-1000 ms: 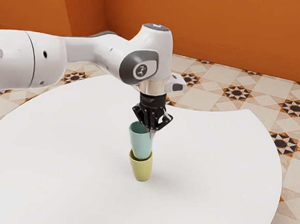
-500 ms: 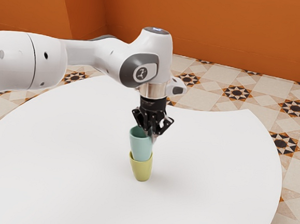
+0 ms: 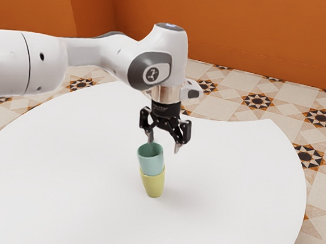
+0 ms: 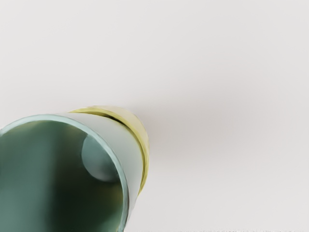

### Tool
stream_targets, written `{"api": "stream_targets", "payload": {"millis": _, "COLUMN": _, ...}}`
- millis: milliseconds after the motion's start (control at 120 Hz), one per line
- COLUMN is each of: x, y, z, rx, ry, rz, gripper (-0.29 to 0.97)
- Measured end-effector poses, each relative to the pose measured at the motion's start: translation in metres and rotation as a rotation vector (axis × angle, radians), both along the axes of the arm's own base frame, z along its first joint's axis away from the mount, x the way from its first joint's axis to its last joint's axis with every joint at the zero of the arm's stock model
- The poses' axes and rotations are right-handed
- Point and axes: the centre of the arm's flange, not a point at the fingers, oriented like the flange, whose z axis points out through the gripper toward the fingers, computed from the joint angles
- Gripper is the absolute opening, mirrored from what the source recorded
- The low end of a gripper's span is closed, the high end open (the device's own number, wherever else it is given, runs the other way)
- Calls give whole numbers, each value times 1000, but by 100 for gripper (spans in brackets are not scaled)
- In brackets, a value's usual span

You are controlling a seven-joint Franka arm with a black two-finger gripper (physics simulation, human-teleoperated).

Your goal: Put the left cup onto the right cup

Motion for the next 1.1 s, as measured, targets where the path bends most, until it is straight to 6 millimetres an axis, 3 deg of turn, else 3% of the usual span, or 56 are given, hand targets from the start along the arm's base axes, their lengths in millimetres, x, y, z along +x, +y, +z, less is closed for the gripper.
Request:
{"api": "stream_targets", "payload": {"millis": 317, "x": -7, "y": 8, "z": 30, "rx": 1, "ry": -30, "rz": 12, "gripper": 66}}
{"api": "stream_targets", "payload": {"millis": 1100, "x": -24, "y": 58, "z": 96, "rx": 10, "ry": -59, "rz": -116, "gripper": 68}}
